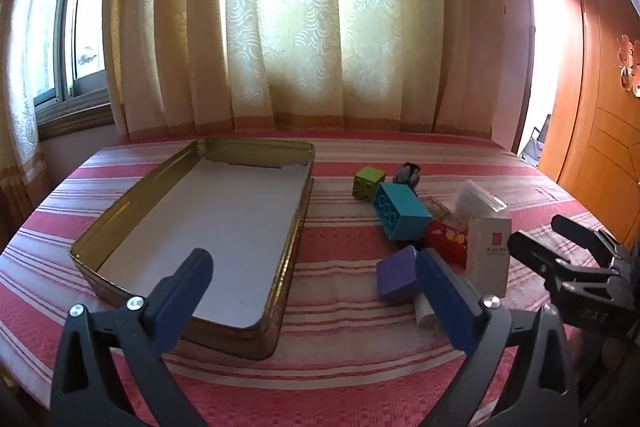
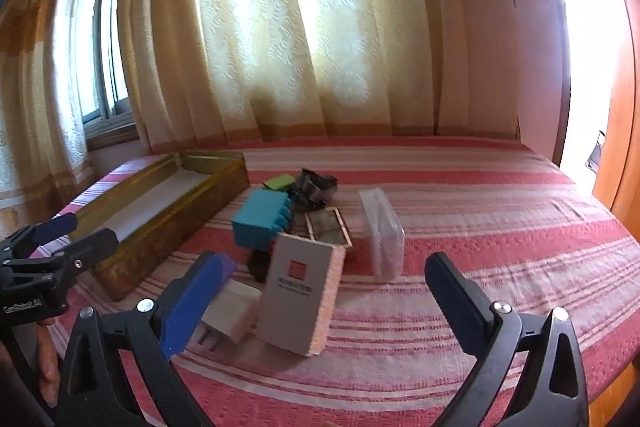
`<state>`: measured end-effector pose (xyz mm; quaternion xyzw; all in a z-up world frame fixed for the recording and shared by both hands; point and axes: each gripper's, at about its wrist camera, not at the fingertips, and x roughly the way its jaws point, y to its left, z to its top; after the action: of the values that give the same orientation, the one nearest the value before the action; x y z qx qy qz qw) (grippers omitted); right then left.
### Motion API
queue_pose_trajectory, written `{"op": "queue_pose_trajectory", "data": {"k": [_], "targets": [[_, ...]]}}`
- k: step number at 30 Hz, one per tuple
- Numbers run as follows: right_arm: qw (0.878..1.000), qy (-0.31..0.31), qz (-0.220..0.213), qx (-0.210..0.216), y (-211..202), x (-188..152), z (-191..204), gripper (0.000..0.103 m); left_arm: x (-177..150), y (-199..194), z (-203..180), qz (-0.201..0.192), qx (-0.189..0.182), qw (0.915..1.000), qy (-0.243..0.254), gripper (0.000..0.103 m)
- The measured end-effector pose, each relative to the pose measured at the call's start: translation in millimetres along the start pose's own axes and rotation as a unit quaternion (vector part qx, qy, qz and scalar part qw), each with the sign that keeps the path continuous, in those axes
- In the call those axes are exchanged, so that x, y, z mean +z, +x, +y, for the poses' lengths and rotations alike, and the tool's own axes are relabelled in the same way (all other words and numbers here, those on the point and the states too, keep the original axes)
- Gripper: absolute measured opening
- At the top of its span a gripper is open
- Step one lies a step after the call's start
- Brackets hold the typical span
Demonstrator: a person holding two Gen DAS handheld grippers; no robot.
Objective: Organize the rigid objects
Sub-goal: 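Grasp the cream 'Oriental Club' box with the right gripper and lift it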
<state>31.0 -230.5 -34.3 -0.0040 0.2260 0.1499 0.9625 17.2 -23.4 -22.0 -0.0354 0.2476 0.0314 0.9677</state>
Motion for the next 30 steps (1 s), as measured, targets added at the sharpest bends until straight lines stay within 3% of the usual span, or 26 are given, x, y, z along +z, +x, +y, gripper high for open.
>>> {"op": "queue_pose_trajectory", "data": {"k": [11, 18, 27, 30], "targets": [[0.999, 0.007, 0.029, 0.01, 20.4, -8.7, -0.9, 0.101, -5.2, 15.8, -10.7, 0.015, 0.003, 0.9997, 0.02, 0.103], [0.998, 0.005, 0.054, 0.011, 33.6, -6.5, 2.7, 0.089, -1.9, 18.3, -12.5, 0.016, 0.003, 0.9996, 0.021, 0.103], [0.998, -0.001, 0.059, 0.005, 35.2, -6.3, 4.6, 0.088, -1.3, 21.7, -18.8, 0.018, -0.003, 0.9993, 0.032, 0.103], [0.997, -0.008, 0.08, 0.003, 44.1, -6.9, 6.5, 0.076, -1.6, 23.2, -21.2, 0.02, -0.005, 0.9992, 0.035, 0.103]]}}
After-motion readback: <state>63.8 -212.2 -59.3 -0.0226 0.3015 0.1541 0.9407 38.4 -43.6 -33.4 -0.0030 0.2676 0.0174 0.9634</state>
